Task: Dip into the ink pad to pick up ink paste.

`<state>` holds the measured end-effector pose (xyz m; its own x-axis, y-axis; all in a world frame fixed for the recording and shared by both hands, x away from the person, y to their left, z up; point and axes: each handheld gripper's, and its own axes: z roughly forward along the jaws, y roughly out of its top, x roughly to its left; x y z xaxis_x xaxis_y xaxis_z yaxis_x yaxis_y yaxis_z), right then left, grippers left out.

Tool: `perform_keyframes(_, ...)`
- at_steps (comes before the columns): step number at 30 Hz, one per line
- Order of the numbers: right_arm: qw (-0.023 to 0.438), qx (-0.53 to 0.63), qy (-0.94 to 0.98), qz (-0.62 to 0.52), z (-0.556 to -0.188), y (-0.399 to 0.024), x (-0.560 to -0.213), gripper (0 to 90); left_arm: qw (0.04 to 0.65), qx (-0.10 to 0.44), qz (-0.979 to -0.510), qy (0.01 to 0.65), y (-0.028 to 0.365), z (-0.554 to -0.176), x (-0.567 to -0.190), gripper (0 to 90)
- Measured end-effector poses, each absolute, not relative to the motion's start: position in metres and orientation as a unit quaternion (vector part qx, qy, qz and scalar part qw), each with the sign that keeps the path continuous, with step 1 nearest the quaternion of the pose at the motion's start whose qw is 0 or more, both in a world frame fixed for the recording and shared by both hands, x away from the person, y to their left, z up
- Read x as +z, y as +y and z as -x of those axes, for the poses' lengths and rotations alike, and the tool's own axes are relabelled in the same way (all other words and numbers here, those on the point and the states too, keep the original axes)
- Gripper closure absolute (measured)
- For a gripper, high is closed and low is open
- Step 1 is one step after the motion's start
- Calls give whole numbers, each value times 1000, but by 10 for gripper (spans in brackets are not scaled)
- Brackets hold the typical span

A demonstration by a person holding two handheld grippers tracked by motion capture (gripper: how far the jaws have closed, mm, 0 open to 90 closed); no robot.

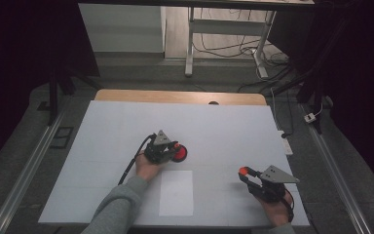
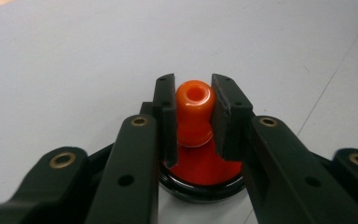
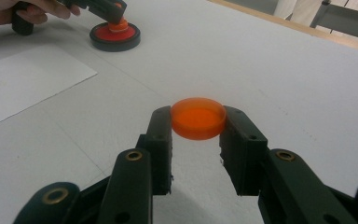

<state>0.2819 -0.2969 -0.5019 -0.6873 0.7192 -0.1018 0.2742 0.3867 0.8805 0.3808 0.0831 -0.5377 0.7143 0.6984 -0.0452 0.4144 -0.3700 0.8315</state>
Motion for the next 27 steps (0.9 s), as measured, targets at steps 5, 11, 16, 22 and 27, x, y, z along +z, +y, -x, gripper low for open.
perform_keyframes(5,244,456,797,-311,-283,-296,-502,643,443,158,-812,345,83,-381,-537,732)
perform_keyframes(11,244,459,795,-314,-283,-298,-502,642,453,143,-806,353,86,-383,-537,729)
perform_keyframes(16,244,459,794,-314,-284,-298,-502,643,477,159,-791,350,93,-380,-523,728)
perform_keyframes(22,244,459,794,-314,-284,-298,-502,642,501,140,-780,347,102,-375,-508,728)
perform_keyframes(27,244,459,794,-315,-283,-297,-502,642,502,128,-786,336,104,-370,-502,727)
